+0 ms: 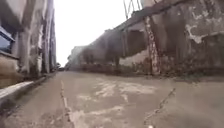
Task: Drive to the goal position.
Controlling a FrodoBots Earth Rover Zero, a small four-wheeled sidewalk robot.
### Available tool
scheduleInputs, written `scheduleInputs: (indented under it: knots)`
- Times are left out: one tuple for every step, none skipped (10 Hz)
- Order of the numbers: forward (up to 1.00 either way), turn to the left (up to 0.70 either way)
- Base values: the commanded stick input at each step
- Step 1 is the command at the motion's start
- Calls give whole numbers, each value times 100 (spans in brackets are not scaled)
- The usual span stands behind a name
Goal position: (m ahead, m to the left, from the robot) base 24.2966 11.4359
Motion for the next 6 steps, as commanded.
scheduleInputs:
  knots:
    - [50, 0]
    - [50, 0]
    - [50, 0]
    - [50, 0]
    - [50, 0]
    - [50, 0]
